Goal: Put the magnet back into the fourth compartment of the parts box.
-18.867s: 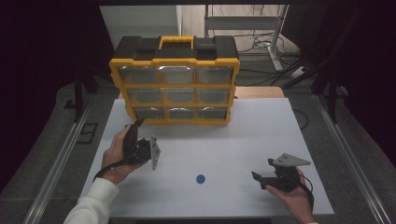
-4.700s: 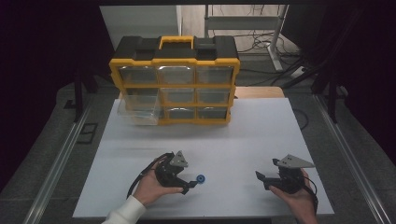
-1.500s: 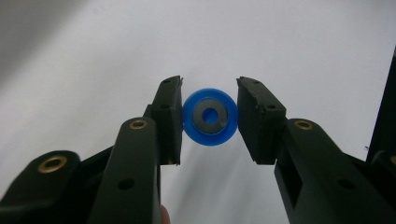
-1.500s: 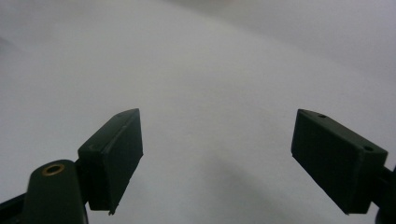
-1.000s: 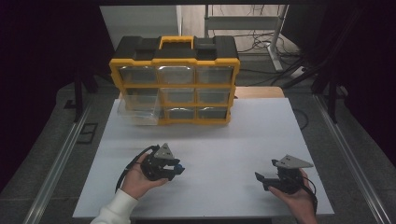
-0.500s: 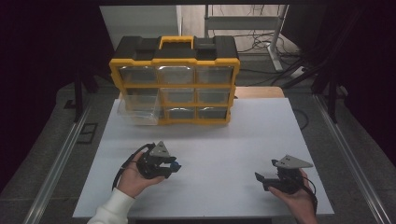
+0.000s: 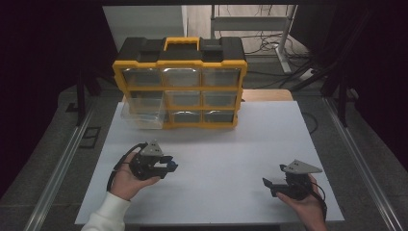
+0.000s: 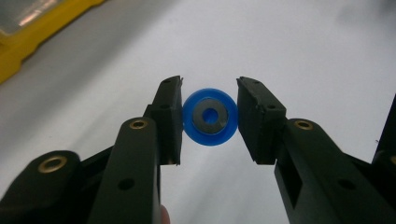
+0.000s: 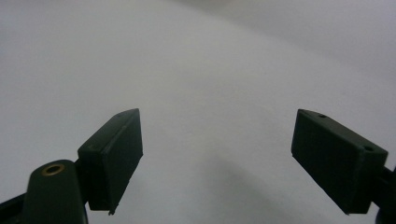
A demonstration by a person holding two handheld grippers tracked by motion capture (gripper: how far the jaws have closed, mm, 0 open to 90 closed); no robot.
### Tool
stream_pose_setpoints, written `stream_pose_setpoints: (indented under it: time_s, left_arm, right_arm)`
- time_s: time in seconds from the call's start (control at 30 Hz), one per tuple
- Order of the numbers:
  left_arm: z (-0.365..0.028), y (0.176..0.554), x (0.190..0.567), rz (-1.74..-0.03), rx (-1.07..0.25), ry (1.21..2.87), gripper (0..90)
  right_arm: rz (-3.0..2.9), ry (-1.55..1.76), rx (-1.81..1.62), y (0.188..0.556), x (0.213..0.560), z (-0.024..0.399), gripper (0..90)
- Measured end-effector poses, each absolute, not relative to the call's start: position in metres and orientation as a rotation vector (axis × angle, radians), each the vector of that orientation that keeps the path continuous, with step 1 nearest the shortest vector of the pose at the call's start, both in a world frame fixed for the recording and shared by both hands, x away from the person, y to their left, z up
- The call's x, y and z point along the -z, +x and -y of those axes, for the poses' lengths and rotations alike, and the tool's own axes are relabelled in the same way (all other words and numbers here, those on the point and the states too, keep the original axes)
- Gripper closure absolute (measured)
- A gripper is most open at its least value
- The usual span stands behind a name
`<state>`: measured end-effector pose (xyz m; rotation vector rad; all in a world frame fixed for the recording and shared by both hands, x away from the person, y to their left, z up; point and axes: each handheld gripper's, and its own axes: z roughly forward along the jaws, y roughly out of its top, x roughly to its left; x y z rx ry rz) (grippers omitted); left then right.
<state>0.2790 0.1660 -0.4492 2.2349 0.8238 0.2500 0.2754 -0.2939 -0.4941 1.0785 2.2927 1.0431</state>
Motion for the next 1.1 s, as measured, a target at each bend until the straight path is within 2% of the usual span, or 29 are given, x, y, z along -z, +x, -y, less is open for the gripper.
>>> stream_pose_setpoints:
  time_s: [0.63,1.1]
  left_arm:
    - [-0.179,0.282,0.438,-0.835,-0.254,2.207,62.2]
    - [-0.201,0.294,0.411,-0.856,-0.296,2.185,62.2]
  right_arm:
    - [-2.284,1.084,-1.045,0.275,0.494,0.295,17.1]
    - [-2.276,1.089,-1.052,0.276,0.493,0.296,17.0]
